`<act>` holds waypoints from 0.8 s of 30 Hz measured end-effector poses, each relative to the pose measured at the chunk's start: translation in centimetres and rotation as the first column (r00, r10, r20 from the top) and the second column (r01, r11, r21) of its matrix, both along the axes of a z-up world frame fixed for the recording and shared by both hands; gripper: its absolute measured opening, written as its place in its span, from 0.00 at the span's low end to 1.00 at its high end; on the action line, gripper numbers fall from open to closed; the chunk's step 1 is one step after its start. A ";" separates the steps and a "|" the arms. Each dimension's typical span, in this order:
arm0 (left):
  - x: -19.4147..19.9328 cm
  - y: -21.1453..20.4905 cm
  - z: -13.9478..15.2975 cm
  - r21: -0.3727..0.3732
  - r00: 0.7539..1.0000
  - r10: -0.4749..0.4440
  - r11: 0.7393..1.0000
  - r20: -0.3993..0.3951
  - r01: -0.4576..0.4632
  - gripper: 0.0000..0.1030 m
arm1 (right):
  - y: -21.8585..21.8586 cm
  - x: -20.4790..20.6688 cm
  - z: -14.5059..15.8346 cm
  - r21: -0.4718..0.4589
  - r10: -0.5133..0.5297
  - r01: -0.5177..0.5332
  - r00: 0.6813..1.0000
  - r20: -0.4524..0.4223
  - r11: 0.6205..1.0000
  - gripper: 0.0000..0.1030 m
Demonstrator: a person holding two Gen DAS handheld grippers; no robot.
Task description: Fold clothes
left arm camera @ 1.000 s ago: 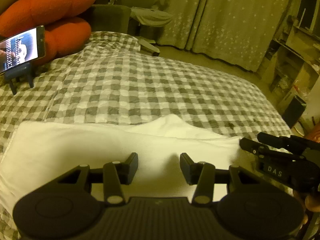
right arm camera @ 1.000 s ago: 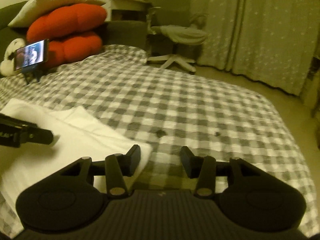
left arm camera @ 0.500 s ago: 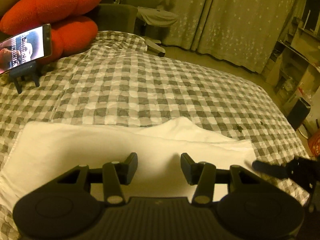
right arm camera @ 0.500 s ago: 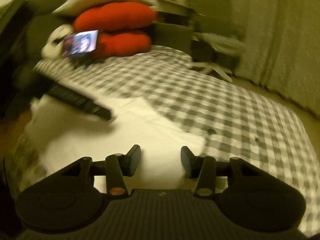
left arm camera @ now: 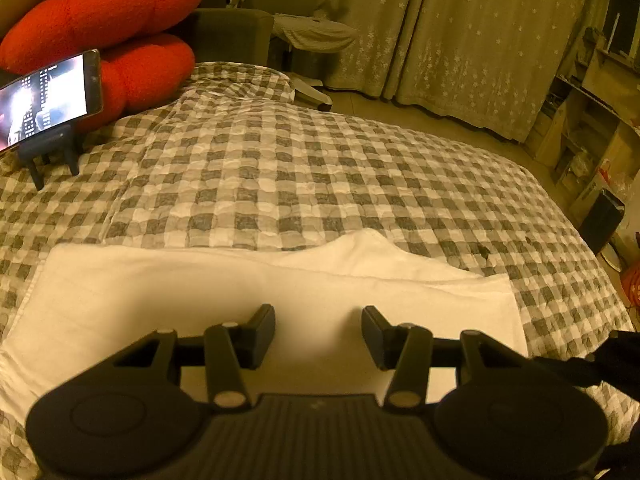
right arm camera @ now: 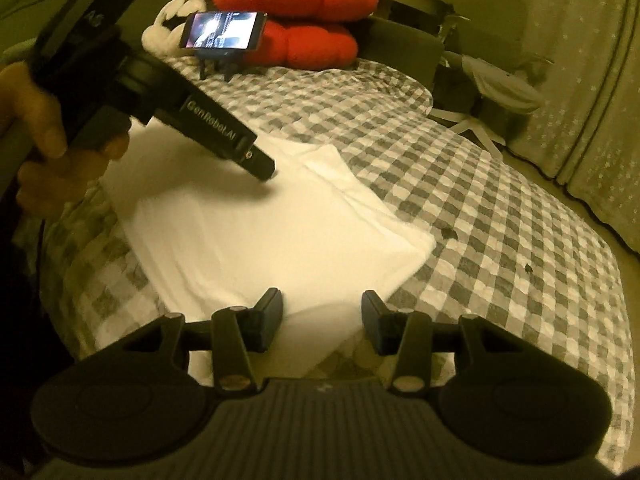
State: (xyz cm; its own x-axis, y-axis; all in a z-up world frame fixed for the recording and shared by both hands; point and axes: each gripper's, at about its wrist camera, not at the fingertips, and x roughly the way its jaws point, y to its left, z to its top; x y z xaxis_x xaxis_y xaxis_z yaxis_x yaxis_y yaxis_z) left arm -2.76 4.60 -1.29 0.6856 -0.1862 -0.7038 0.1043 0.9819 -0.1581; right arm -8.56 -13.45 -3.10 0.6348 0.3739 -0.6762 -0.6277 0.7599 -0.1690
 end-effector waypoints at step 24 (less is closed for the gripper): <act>-1.2 -1.4 0.3 -0.039 0.998 -0.069 0.997 0.001 0.069 0.47 | -1.6 -0.5 1.6 0.066 0.055 -0.051 0.997 -0.061 0.997 0.48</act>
State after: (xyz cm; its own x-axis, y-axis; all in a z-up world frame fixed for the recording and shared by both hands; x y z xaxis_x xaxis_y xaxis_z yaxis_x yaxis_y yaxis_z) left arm -3.99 3.18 -1.02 0.6701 -0.2604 -0.6951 0.1720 0.9654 -0.1958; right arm -9.06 -15.05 -1.49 0.5702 0.4496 -0.6875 -0.6750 0.7334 -0.0802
